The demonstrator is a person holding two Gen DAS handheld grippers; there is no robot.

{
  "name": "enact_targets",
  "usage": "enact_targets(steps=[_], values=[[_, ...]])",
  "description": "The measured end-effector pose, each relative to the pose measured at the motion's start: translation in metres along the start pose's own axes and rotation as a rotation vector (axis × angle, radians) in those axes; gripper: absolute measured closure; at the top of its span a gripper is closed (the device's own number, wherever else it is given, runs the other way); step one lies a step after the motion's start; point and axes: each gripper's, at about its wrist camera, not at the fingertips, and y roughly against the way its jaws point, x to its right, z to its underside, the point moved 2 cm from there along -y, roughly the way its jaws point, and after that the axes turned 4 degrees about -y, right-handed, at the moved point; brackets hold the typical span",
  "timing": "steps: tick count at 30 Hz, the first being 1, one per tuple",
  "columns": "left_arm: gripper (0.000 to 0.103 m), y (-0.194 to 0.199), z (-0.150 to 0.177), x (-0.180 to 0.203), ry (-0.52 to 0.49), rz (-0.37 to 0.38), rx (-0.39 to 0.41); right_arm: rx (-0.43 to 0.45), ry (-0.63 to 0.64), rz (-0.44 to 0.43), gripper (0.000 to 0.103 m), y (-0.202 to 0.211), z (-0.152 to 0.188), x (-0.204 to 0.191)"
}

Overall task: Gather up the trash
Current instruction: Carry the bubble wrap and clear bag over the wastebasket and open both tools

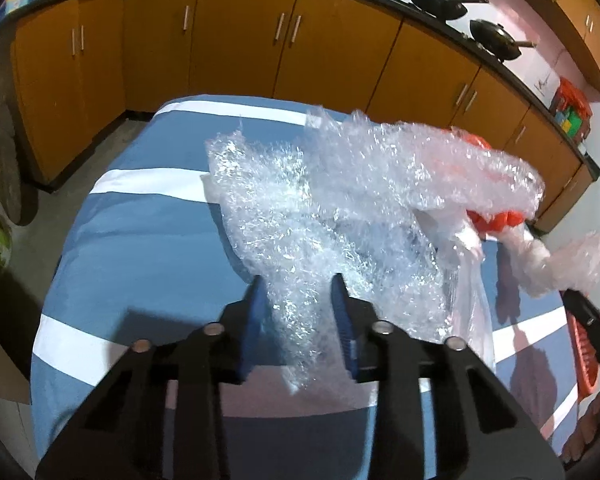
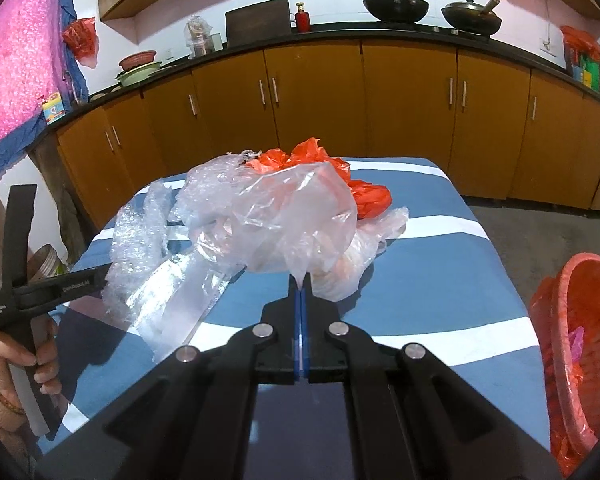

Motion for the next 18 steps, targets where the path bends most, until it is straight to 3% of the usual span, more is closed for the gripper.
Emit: enact_targets(steps=[5, 18], values=[[0.087, 0.007, 0.005, 0.0, -0.026, -0.028, 0.018, 0.004, -0.003, 0.009, 0.101, 0.004, 0.0, 0.002], [0.091, 0.049, -0.002, 0.002, -0.076, -0.083, 0.089, 0.043, -0.007, 0.029, 0.101, 0.035, -0.008, 0.008]])
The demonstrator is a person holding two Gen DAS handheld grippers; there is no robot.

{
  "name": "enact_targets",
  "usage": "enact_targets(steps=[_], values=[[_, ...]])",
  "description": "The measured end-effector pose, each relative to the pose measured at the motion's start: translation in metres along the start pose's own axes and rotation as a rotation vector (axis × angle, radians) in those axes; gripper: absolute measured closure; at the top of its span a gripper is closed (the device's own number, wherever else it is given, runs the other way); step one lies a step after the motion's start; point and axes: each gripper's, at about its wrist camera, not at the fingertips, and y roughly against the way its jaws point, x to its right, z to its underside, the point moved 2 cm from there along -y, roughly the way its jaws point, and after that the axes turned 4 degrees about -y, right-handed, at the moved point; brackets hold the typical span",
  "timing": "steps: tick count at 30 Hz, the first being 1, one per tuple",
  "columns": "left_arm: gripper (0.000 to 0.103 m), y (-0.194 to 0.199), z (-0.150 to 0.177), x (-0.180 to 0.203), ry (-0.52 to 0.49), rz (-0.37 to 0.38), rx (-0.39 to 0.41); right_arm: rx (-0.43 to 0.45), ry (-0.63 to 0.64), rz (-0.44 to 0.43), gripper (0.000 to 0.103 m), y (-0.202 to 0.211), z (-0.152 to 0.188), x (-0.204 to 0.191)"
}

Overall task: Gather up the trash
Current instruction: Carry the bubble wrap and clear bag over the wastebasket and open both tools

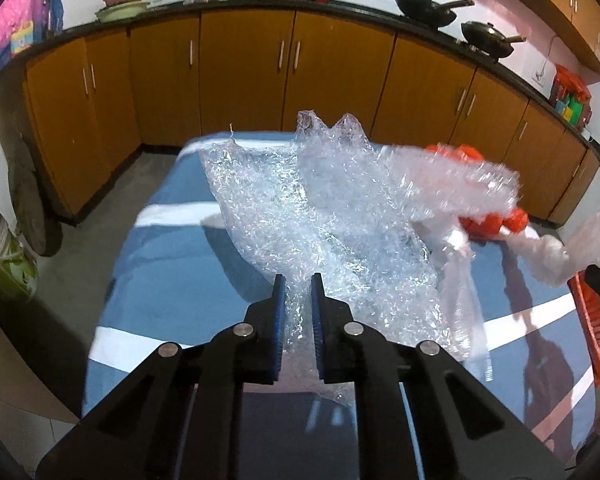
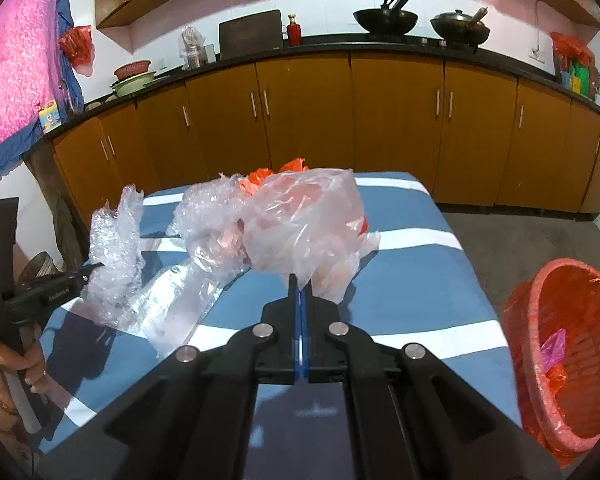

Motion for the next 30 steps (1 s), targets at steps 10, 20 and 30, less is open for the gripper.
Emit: enact_targets(steps=[10, 20, 30], values=[[0.091, 0.043, -0.023, 0.013, -0.027, 0.011, 0.096, 0.06, -0.029, -0.001, 0.101, 0.04, -0.01, 0.01], [0.091, 0.071, -0.033, 0.056, -0.09, 0.086, 0.162, 0.135, -0.049, 0.034, 0.101, 0.09, -0.021, 0.035], [0.091, 0.085, -0.029, 0.13, -0.179, 0.203, 0.187, 0.193, -0.072, 0.15, 0.101, 0.141, -0.017, 0.084]])
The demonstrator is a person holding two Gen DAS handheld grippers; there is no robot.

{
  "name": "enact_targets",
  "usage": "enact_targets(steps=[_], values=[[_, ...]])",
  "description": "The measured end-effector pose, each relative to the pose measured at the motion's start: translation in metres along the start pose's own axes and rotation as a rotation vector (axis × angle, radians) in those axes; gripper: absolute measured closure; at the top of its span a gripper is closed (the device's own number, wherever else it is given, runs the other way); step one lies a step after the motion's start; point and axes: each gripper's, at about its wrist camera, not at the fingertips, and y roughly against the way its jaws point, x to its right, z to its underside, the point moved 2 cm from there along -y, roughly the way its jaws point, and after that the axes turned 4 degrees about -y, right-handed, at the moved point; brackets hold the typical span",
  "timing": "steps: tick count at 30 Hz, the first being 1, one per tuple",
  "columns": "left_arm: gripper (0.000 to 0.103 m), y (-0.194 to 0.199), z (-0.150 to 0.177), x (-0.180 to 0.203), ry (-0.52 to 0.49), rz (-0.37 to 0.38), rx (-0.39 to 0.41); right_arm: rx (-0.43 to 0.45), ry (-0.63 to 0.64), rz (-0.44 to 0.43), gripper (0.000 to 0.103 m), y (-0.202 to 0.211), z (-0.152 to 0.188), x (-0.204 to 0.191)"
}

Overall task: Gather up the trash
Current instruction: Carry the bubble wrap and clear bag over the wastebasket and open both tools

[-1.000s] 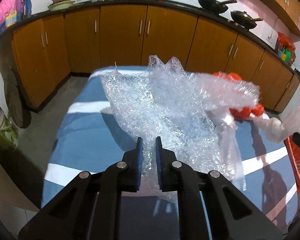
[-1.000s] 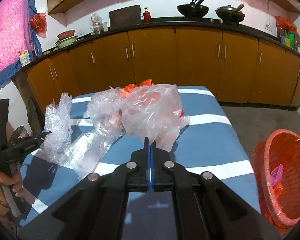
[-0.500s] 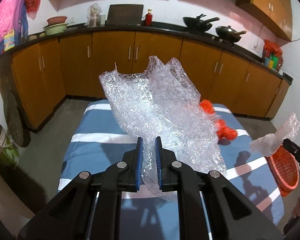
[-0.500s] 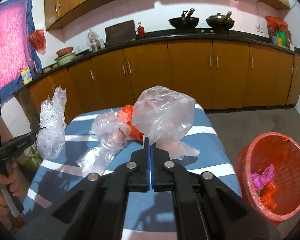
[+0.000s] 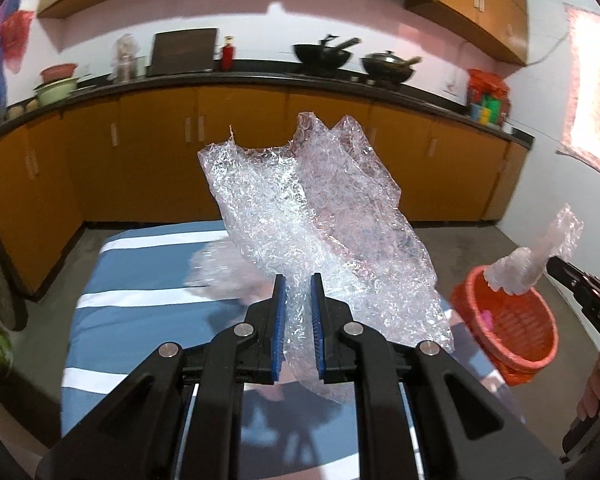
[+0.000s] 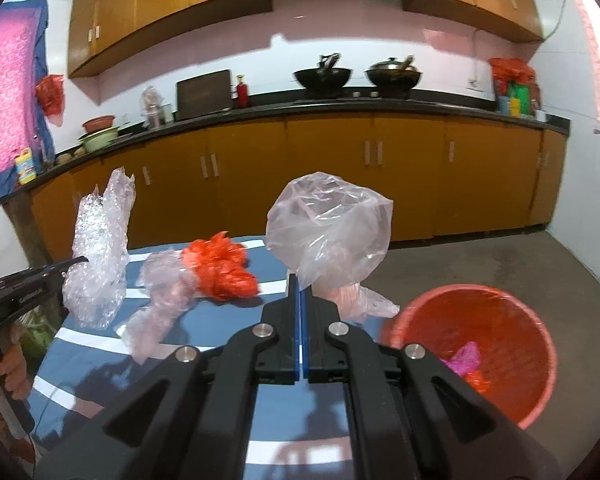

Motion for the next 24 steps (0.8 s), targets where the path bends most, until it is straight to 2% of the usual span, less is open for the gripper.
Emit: enact_targets(steps=[12, 18, 24], values=[[0.091, -0.018, -0.001, 0.083, -0.081, 0.123, -0.008, 0.026, -0.045, 0.126, 0.101, 0.027, 0.005, 0.07], [0.091, -0.028, 0.002, 0.131, -0.124, 0.186, -0.008, 0.017, -0.084, 0.176, 0.101, 0.027, 0.012, 0.108], [0.091, -0.053, 0.005, 0.191, -0.188, 0.232, -0.032, 0.005, -0.127, 0.206, 0.101, 0.021, 0.022, 0.147]])
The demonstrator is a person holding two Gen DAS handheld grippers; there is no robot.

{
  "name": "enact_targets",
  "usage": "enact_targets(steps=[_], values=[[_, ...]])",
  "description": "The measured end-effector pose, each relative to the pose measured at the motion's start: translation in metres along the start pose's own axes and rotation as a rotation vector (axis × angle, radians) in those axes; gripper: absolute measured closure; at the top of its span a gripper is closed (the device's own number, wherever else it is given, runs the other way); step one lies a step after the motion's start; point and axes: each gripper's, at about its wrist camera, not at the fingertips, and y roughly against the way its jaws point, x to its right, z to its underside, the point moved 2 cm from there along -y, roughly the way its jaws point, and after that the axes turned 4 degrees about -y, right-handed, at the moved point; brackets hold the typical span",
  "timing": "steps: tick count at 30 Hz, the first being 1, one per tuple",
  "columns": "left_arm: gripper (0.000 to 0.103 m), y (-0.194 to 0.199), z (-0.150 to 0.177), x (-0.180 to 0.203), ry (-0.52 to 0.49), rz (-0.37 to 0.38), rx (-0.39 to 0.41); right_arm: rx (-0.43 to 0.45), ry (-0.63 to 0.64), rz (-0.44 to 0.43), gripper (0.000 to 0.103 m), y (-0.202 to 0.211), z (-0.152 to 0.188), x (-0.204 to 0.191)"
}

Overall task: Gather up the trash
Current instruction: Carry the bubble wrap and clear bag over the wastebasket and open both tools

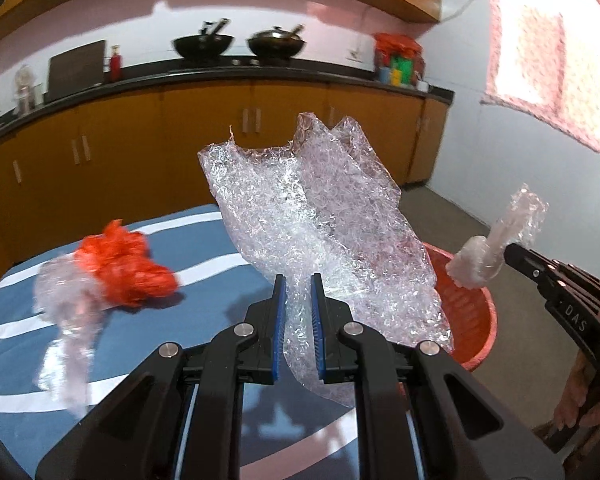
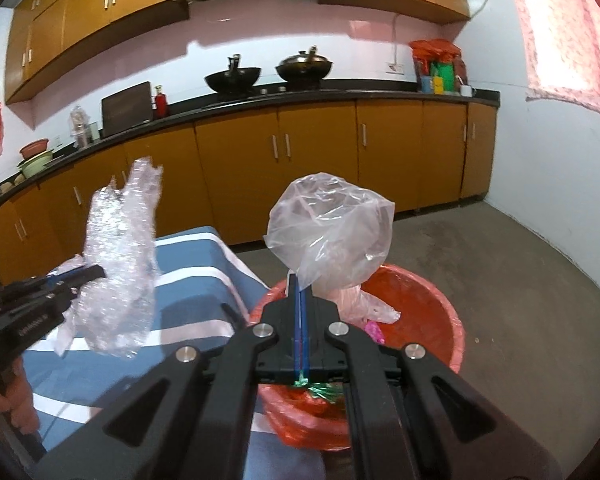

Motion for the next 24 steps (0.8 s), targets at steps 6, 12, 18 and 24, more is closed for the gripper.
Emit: enact_targets(steps=[6, 12, 18, 24], values=[[0.091, -0.042, 0.0, 0.041, -0.062, 0.039, -0.042, -0.019, -0.04, 0.02, 0.101, -0.019, 0.006, 0.032], [0.091, -0.076, 0.002, 0.07, -0.116, 0.075, -0.073, -0.034, -0.069, 0.009, 0.101, -0.038, 0.007, 0.05], [0.091, -0.097, 0.008, 0.09, -0.161, 0.112, -0.101, -0.045, -0.088, -0.009, 0.101, -0.057, 0.008, 0.063], [0.091, -0.113, 0.012, 0.101, -0.193, 0.139, -0.137, -0.058, -0.127, -0.035, 0.1, -0.068, 0.01, 0.072]])
